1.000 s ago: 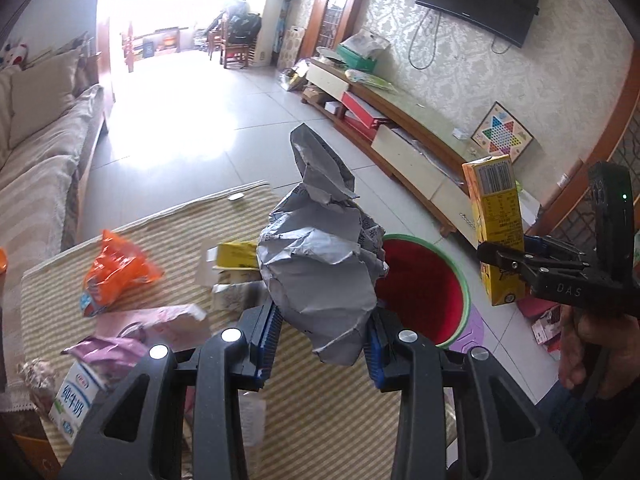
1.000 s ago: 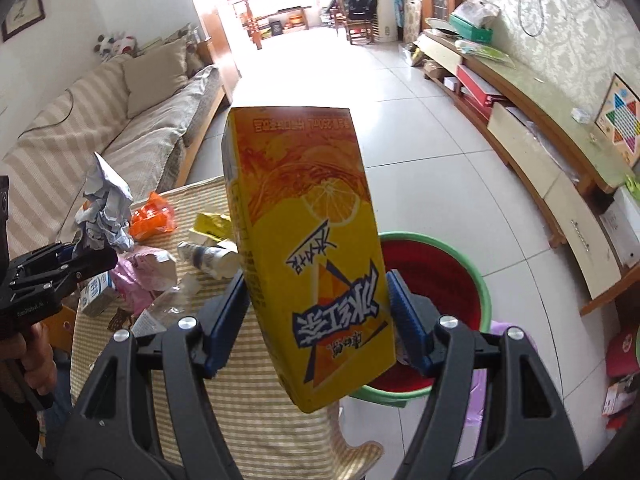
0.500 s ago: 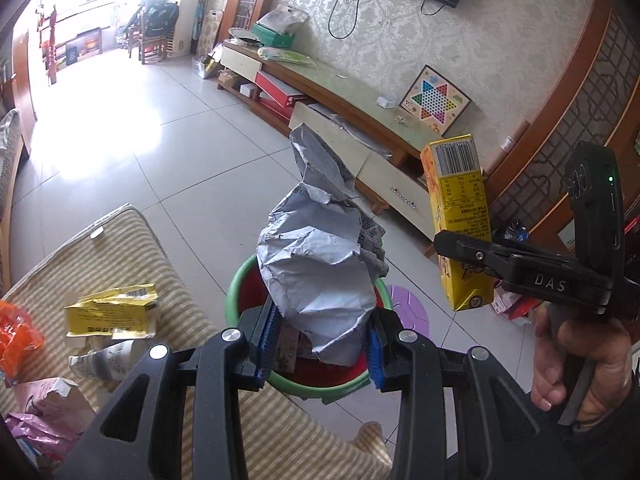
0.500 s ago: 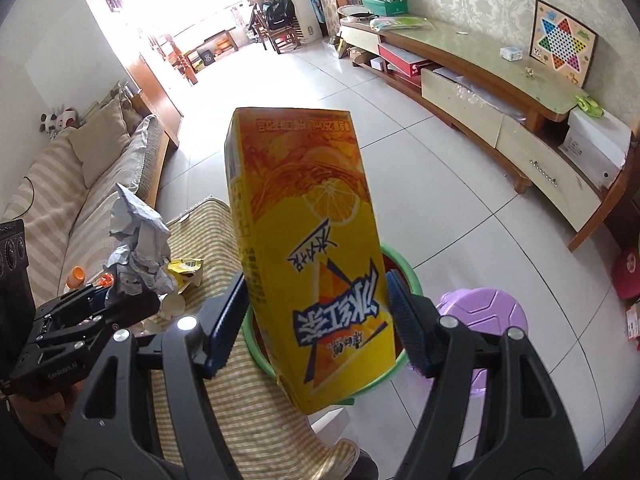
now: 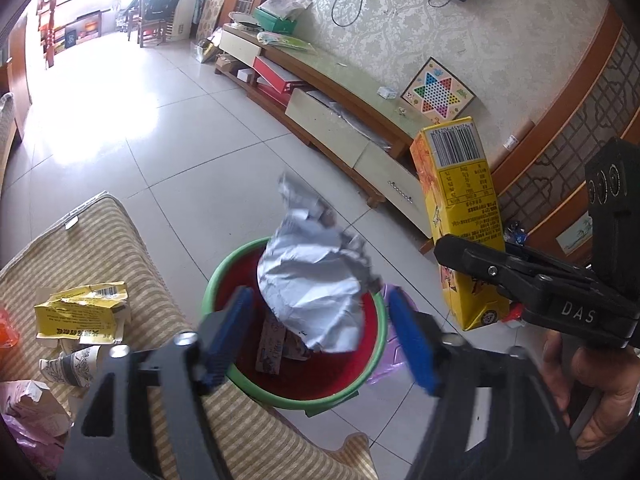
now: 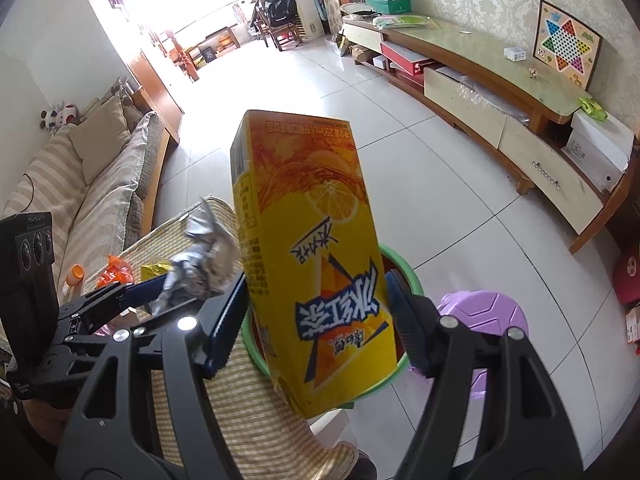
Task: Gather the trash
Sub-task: 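Open both tools to drop the juice box and foil into the bucket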
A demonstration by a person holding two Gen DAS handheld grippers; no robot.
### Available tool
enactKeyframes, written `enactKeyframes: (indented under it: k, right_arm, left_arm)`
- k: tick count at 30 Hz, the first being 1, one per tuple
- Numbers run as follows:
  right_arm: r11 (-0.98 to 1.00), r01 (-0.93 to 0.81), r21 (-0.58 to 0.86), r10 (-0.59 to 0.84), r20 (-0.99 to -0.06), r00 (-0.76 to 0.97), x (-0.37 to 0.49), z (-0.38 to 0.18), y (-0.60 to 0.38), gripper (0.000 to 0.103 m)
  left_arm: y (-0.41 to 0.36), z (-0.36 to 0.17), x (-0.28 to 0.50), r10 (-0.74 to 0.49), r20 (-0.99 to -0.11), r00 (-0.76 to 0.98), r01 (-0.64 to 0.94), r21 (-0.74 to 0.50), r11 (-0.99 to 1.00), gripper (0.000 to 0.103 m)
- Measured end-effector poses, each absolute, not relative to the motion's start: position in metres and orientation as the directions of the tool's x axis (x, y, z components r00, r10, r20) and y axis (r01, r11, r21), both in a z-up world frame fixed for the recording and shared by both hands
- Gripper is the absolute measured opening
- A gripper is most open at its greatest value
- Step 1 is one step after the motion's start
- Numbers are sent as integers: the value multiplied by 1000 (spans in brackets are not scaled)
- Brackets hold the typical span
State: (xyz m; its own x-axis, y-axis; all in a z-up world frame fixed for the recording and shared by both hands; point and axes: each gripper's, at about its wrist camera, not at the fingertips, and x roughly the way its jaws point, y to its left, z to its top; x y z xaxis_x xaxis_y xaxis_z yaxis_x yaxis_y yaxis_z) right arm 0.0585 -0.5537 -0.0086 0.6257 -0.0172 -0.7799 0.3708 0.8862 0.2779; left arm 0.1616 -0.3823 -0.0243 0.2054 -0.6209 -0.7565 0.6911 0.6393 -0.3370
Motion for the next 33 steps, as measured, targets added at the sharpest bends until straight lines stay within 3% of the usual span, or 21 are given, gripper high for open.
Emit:
enactKeyframes:
  k: [6,8,11,18,25,33]
  right_arm:
    - [899,349,265,-3,-794,608,64,-12,-547,67]
    - [904,351,244,-18,-798,602,65,-11,-545,83]
    - [908,349,231,-34,-790,612,66,-6,-543,91]
    - [915,332,229,-24,-791,612,73,-5,-536,93]
    - [932,302,201,-26,-792,610,82,-3,-514,98]
    - [972,182,150,13,-803,596,102,-5,-460,98]
  left_arm:
    - [-365,-26,168,-609,-760,225,654,-346,673,86]
    - [-357,-26,170,-604,-761,236,640,-346,686,87]
    - [-346,-22,172,-596,-762,254,628,-339,701,87]
    - [-315,-13,170,-579,-761,292,615,-315,723,88]
    - [-270,-3,165,-547,-759,354,566,-292,771,95]
    - [-199,8,161,-490,-763,421,477,-273,836,95]
